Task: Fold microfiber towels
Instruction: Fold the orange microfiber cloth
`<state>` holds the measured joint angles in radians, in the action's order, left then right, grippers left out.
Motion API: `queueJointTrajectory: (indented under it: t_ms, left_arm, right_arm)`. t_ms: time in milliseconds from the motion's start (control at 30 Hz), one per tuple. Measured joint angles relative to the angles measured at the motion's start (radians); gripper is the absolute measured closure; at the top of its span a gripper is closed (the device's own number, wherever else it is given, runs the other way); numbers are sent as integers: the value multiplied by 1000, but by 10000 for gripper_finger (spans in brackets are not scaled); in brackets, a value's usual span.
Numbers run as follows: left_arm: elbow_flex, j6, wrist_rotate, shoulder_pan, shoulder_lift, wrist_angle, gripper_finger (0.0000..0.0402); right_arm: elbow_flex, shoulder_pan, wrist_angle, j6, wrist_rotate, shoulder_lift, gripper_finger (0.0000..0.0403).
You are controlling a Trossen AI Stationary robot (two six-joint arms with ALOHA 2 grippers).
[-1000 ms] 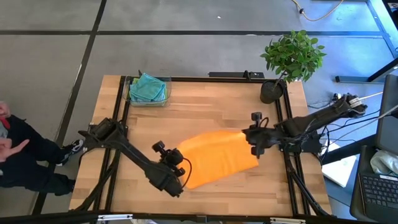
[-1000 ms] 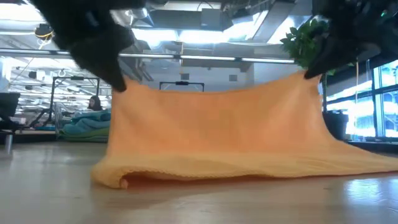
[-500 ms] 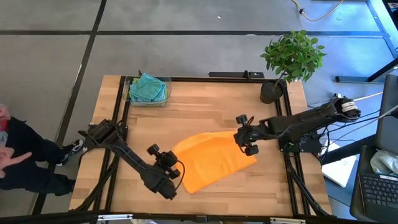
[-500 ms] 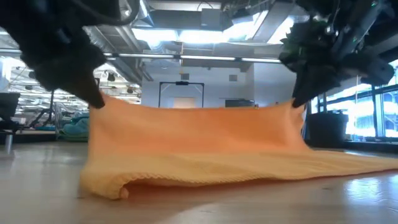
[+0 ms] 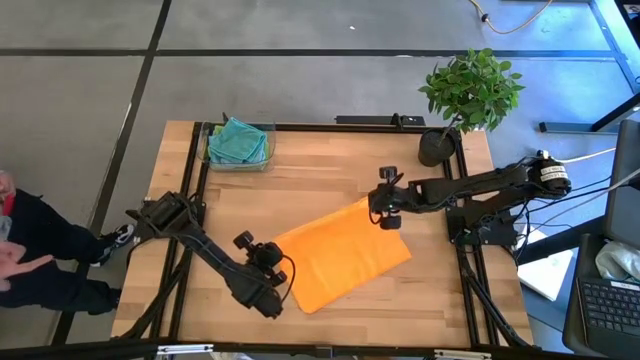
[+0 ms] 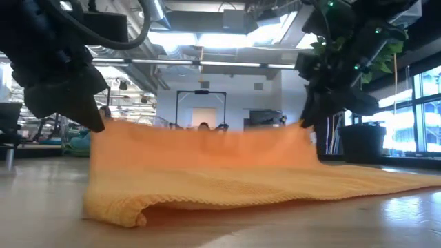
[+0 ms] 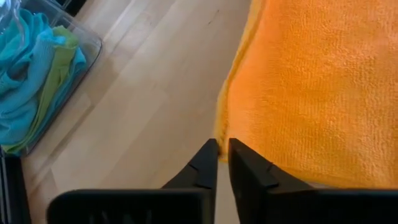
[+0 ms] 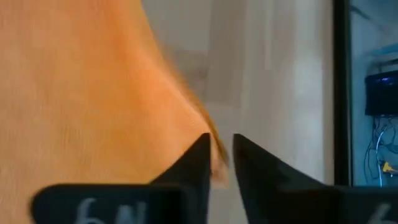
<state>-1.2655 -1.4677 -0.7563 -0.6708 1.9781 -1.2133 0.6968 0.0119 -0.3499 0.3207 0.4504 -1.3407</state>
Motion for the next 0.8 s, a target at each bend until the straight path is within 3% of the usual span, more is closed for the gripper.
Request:
queueJointTrajectory:
  t_ms: [167, 300, 433, 533, 633, 733, 800]
  left_arm:
    - [0, -24, 12, 0, 0, 0, 331]
    - [0, -117, 67, 1, 0, -78, 317]
    - [0, -299, 136, -3, 0, -179, 324]
    - [-6, -329, 137, -19, 0, -173, 331]
    - [-18, -325, 92, -38, 0, -106, 337]
    - [-40, -247, -32, -62, 0, 1, 342]
    - [-45, -153, -118, -73, 0, 97, 345]
  right_arm:
    - [0, -3, 78, 8, 13, 0, 252]
    - [0, -3, 85, 10, 149, 0, 196]
    - [0, -3, 71, 3, 330, 7, 173]
    - [0, 11, 43, -34, 338, 32, 176]
    - [1, 24, 9, -57, 169, 65, 190]
    - [1, 25, -28, -108, -196, 77, 206]
    - [1, 16, -29, -133, -368, 67, 217]
